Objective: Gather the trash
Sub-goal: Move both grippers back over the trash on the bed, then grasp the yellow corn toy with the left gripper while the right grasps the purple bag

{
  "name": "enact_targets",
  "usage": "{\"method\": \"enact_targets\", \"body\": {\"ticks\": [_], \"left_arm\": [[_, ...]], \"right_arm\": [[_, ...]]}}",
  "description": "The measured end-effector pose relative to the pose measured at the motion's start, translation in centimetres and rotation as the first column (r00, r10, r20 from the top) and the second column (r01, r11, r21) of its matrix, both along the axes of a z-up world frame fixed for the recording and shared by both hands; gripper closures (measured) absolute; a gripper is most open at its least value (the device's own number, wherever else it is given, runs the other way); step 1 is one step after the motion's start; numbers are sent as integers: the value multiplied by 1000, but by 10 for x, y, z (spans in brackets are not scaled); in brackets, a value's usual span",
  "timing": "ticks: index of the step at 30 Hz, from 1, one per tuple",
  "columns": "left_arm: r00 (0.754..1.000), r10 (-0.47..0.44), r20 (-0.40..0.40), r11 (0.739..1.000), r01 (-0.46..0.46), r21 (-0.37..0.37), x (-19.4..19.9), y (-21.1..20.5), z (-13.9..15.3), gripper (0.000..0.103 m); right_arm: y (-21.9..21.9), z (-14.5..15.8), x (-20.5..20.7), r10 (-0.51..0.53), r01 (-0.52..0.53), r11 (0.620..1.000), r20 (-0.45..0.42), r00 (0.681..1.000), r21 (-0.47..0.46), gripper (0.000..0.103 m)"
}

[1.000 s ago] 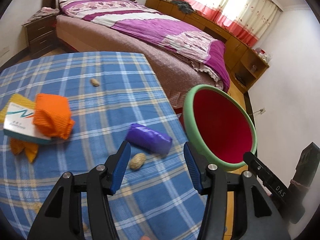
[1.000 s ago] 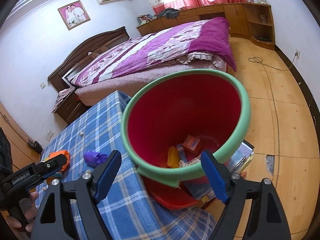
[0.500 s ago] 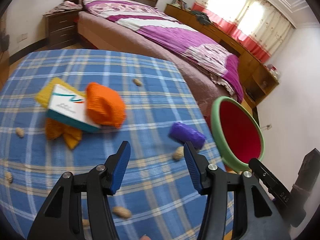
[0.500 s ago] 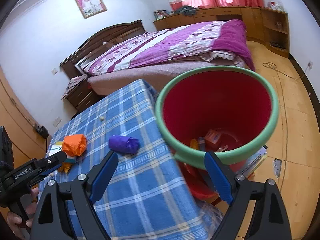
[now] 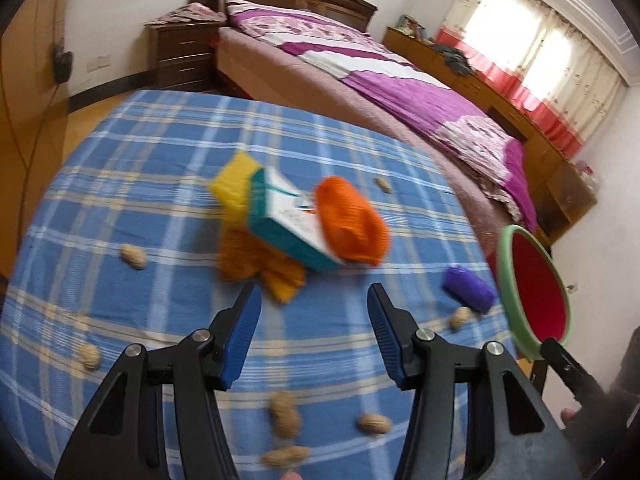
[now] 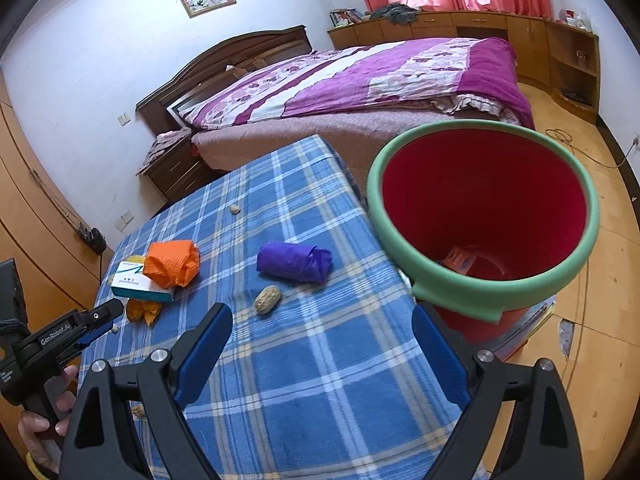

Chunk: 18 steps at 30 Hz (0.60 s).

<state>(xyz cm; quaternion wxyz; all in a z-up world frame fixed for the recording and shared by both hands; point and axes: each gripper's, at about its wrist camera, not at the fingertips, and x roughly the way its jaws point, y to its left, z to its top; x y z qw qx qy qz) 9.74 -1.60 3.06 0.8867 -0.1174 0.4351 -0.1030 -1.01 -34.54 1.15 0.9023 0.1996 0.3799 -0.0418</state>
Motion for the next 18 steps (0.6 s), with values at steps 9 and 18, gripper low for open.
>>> {"method": "enact_targets", "body": {"ticks": [9, 18], "left_arm": [[998, 27, -53, 999, -25, 43, 24, 14, -27, 48], [998, 22, -55, 995, -17, 101, 51, 7, -44, 48]], "right_arm": [[10, -8, 12, 15, -15, 1000, -32, 999, -5, 10], [10, -15, 26, 5, -6, 1000, -56, 998, -14, 8]]}}
